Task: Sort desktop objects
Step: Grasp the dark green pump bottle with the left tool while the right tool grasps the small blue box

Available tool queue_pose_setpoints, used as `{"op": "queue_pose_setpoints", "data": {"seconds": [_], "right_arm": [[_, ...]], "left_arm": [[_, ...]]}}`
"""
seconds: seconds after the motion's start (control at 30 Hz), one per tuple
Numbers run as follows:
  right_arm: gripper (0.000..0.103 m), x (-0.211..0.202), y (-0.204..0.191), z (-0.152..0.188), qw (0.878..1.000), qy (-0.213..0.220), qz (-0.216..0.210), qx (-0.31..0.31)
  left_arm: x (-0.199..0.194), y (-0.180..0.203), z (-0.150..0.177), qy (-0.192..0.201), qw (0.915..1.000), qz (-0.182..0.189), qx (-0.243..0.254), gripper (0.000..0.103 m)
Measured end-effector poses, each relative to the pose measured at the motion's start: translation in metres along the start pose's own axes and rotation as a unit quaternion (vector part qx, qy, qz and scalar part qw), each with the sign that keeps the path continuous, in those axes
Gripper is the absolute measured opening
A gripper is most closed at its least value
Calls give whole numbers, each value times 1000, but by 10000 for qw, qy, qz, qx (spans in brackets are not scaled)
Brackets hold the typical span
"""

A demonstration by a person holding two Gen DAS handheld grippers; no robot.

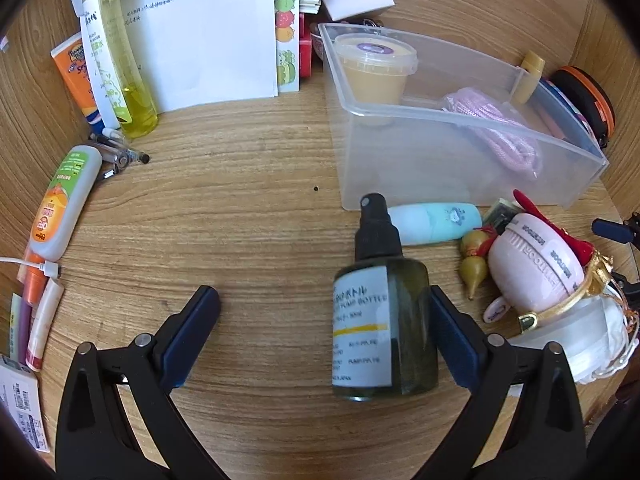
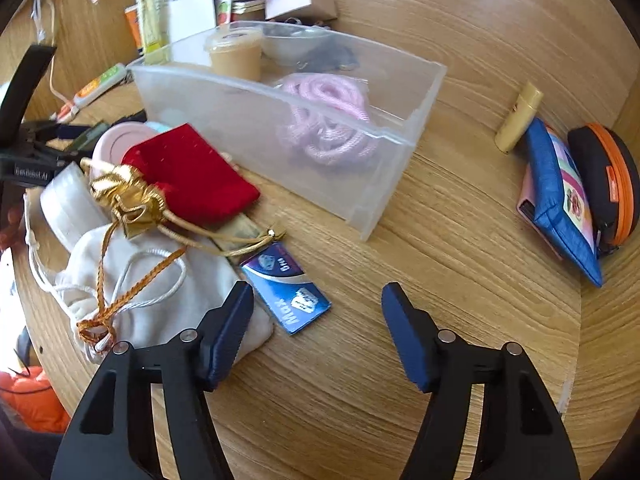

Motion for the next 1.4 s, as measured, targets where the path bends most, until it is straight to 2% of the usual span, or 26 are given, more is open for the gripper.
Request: {"op": "queue_pose_setpoints", "data": {"seconds": [0.13, 0.47, 0.53, 0.7, 0.8, 0.93, 1.0, 1.17, 1.3, 1.4], "right_arm": [[54, 2, -2, -3, 9999, 14, -144, 15], [54, 9, 4, -7, 9991, 61, -340, 232], [45, 12, 9, -6, 9992, 17, -270, 292], [41, 10, 17, -2, 9985, 17, -358, 417], [37, 10, 15, -1, 9984, 76, -358, 421], [28, 8, 9, -1, 9984, 153, -386, 383], [25, 8, 8, -2, 9983, 170, -399, 393], [25, 8, 8, -3, 9982, 167, -345, 456], [25, 6, 12, -1, 9979, 152, -292, 552], [25, 0, 16, 0, 9973, 192, -244, 665]], "left_arm": [[3, -1, -1, 65, 9996, -247, 90, 101], [3, 1, -5, 212, 9985, -415, 294, 101], [2, -1, -4, 230, 9984, -428, 282, 101], [-3, -2, -5, 312, 9982, -436, 271, 100], [-4, 2, -5, 340, 9979, -422, 345, 89], [-4, 3, -5, 369, 9982, -332, 332, 81], [-5, 3, -5, 387, 9984, -288, 300, 72], [-6, 0, -5, 395, 9990, -122, 153, 51], [-8, -3, -4, 406, 9990, -169, 104, 41], [-11, -4, -3, 417, 9990, -169, 59, 41]]}}
Point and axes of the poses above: each gripper's, at about its wrist camera, not at the fingertips, and x roughly the way its jaws point, y to its right, z to its underside, the point moved 6 cm from there along x, roughly the way its jaws point, and after that the axes turned 12 degrees about y, right-handed, at the moved point
